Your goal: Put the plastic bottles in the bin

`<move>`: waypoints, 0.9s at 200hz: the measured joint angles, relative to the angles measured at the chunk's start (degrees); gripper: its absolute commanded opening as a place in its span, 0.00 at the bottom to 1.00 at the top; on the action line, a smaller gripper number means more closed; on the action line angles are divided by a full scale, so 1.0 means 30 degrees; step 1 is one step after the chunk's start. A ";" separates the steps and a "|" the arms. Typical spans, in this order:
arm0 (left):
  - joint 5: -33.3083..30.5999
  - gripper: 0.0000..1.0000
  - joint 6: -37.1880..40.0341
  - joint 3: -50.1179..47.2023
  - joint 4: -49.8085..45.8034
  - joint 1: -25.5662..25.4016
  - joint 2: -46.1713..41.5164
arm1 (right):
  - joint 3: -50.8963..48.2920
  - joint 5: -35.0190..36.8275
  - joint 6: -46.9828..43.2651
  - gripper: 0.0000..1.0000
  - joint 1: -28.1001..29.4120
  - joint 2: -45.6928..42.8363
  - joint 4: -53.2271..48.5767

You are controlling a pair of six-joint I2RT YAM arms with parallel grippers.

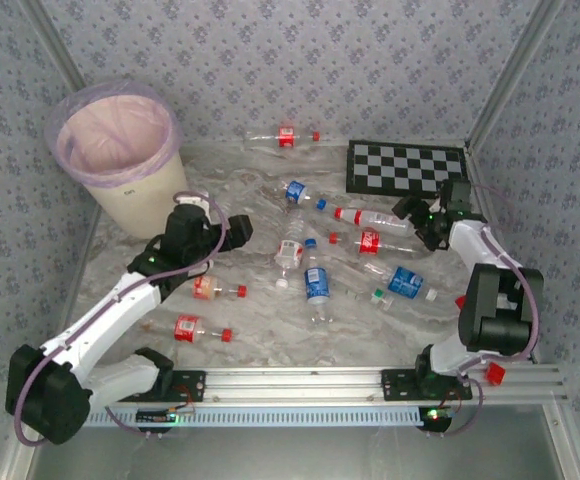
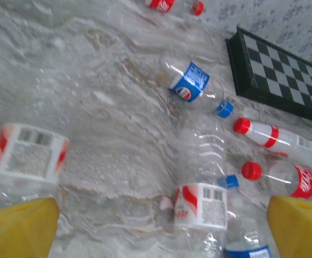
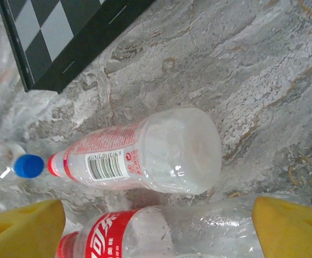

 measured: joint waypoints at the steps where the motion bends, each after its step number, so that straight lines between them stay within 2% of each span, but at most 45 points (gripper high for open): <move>1: 0.0007 0.99 -0.0036 -0.0007 -0.0029 -0.0022 0.0007 | 0.0036 0.0044 -0.0044 0.92 0.0022 0.0000 -0.0051; 42: 0.0546 0.98 -0.1188 -0.0029 -0.0590 -0.0226 0.0233 | 0.1333 0.2375 -0.2331 0.96 0.0670 -0.0663 -0.2710; 93: 0.1923 0.98 -0.1523 0.0663 -0.0430 -0.0364 0.3300 | -0.1100 0.2448 -0.2470 0.97 0.0401 -0.1909 -0.4772; 141: 0.3089 0.98 -0.1515 0.2208 0.0357 -0.0546 0.5304 | -0.3082 0.2521 -0.1909 1.00 0.0423 -0.5574 -0.7198; 180: 0.3942 0.97 -0.1515 0.2820 0.0925 -0.0729 0.7038 | -0.3993 0.2834 -0.1953 1.00 0.1392 -0.5013 -0.7701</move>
